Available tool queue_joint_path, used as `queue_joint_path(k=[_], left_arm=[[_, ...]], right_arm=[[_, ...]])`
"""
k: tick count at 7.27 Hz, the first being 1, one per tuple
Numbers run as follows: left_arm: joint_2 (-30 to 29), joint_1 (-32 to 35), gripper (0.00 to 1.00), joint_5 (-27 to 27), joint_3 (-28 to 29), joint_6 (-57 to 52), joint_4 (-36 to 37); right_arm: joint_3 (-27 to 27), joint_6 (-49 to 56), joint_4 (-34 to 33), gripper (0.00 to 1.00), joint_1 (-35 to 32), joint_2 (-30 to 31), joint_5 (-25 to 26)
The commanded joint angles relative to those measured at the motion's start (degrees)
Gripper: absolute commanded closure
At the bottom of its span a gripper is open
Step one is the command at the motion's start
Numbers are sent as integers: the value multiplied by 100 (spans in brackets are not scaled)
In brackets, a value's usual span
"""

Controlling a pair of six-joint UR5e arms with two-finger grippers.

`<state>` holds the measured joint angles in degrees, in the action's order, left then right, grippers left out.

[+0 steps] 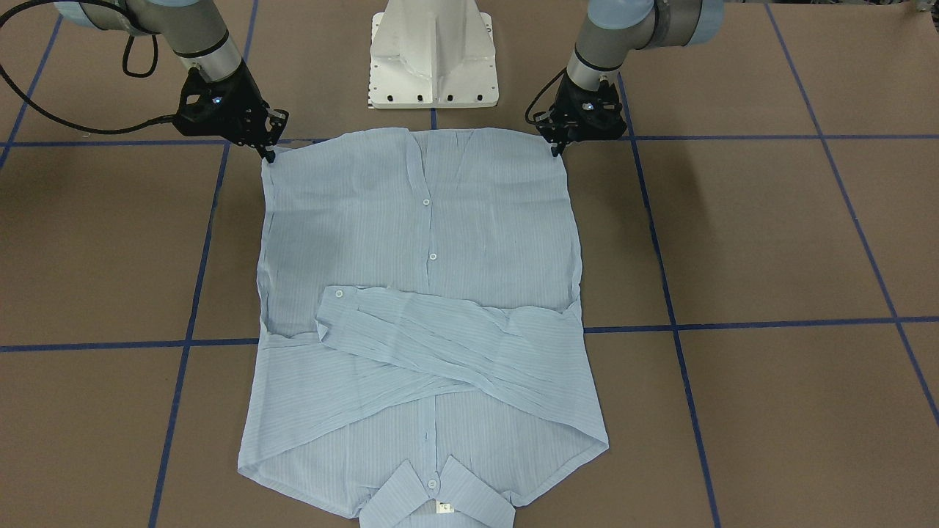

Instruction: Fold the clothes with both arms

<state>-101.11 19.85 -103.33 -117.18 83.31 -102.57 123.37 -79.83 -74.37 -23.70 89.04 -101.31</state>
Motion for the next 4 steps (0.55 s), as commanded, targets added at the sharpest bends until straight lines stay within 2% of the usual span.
queue_joint_path(k=[1,4], left_arm=[[13,133,100,-170,-69,1,0],[56,195,100,-188,-60,-8,0]], right_arm=[[72,-59,-7,100,-29,16,6],[116,-59,-7,100,-178,69,-11]])
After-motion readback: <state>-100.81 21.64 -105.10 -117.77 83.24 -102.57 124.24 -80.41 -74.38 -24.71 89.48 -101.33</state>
